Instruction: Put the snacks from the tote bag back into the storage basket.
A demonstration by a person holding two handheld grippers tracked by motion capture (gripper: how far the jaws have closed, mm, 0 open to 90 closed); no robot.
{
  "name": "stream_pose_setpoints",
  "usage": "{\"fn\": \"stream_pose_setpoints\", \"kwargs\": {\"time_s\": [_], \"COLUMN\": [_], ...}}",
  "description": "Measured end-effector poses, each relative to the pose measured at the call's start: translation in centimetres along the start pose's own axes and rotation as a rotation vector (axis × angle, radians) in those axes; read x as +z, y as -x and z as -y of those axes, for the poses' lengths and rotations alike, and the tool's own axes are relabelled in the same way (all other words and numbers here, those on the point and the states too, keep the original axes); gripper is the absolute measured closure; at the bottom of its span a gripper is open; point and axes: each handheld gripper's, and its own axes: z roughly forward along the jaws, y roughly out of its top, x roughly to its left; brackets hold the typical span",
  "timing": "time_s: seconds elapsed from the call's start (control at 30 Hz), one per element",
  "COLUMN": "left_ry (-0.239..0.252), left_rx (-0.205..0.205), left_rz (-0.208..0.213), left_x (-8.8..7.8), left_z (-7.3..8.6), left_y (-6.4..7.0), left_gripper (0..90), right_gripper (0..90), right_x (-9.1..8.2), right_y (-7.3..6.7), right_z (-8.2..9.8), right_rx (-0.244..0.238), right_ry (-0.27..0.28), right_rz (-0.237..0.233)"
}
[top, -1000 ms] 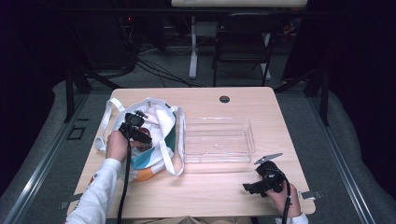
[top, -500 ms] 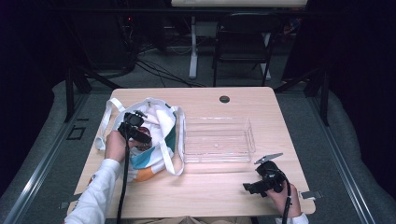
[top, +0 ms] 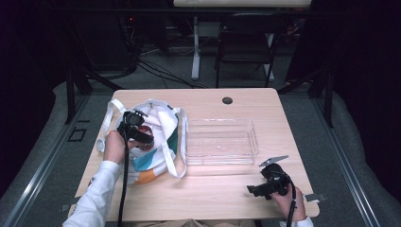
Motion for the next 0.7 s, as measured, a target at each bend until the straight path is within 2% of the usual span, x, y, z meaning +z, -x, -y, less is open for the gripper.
{"fn": "stream_pose_setpoints", "kwargs": {"time_s": [0.07, 0.1, 0.13, 0.4, 0.7], "left_ry": [0.005, 0.006, 0.009, 0.023, 0.033], "left_rx": [0.003, 0.005, 0.008, 0.021, 0.010], "left_rz": [0.007, 0.011, 0.013, 0.016, 0.021], "left_x": [-0.3, -0.4, -0.6, -1.6, -2.4], "left_z": [0.0, -0.1, -0.1, -0.4, -0.4], "left_y": [0.1, 0.2, 0.3, 0.8, 0.4], "left_gripper": [25.7, 25.7, 25.7, 25.8, 25.7], "right_gripper": [9.6, 9.6, 9.6, 9.6, 9.5], "right_x": [0.0, 0.1, 0.0, 0.0, -0.1], "right_y": [0.1, 0.0, 0.1, -0.1, 0.1], "right_z": [-0.1, 0.0, -0.1, -0.1, -0.1], "right_rx": [-0.003, 0.011, -0.002, 0.004, -0.007], "right_ry": [-0.003, 0.018, -0.002, 0.010, -0.004], "right_rz": [0.007, 0.005, 0.007, 0.008, 0.006]}}
